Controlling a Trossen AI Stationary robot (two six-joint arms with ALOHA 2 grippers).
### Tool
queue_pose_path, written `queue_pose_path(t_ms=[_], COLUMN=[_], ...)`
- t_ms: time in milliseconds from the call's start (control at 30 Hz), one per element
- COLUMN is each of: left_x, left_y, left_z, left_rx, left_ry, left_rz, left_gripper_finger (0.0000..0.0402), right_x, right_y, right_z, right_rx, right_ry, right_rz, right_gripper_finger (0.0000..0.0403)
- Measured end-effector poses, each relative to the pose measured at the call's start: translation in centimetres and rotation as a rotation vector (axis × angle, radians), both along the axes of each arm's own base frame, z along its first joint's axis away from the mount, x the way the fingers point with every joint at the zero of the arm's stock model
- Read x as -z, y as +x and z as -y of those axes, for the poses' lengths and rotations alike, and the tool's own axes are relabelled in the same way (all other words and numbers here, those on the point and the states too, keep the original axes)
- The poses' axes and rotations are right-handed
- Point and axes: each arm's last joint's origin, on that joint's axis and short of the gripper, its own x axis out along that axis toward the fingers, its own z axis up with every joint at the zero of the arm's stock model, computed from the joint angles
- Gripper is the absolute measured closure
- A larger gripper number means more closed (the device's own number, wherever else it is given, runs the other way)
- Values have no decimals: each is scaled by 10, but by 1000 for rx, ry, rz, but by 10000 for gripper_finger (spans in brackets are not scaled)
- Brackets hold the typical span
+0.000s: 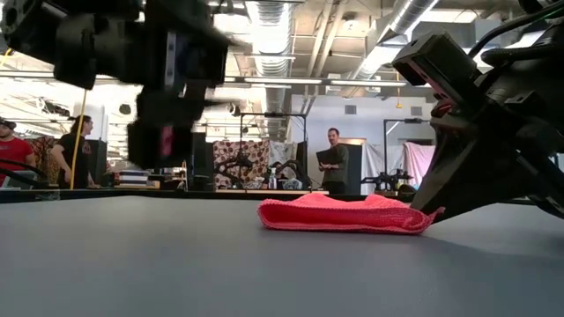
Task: Roll towel
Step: Roll the pink microfiber towel
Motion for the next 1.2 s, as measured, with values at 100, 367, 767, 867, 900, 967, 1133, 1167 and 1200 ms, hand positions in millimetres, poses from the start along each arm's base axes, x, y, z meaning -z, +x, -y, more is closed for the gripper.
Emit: queue_pose_path(t_ms=[100, 367, 767, 867, 900, 967, 1133, 1167, 1200], left_x=[17, 29, 32, 32, 32, 32, 29, 27, 24], left_y=[-2, -2, 2, 2, 2, 2, 6, 9, 12], left_z=[-2, -6, -25, -25, -25, -23, -22, -21, -21], left_rx=[-46, -183, -237, -242, -241, -243, -254, -264, -276], left_ry=[-102, -159, -209, -234, -236, -250, -261, -257, -252], left_rz=[-189, -279, -318, -329, -330, -334, -350, -352, -352], left_gripper_finger=[217, 212, 212, 212, 212, 212, 212, 212, 212], right_x=[0, 0, 0, 1, 1, 1, 1, 1, 1], right_y=[0, 0, 0, -2, -2, -2, -2, -2, -2], right_z=[0, 0, 1, 2, 2, 2, 2, 2, 2], right_rx=[-2, -8, -15, -15, -15, -15, -15, -15, -15], right_ry=[-3, -14, -40, -51, -52, -53, -53, -53, -53], right_rz=[-1, 0, -6, -22, -23, -24, -24, -24, -24], right_gripper_finger=[373, 367, 368, 368, 368, 368, 368, 368, 368])
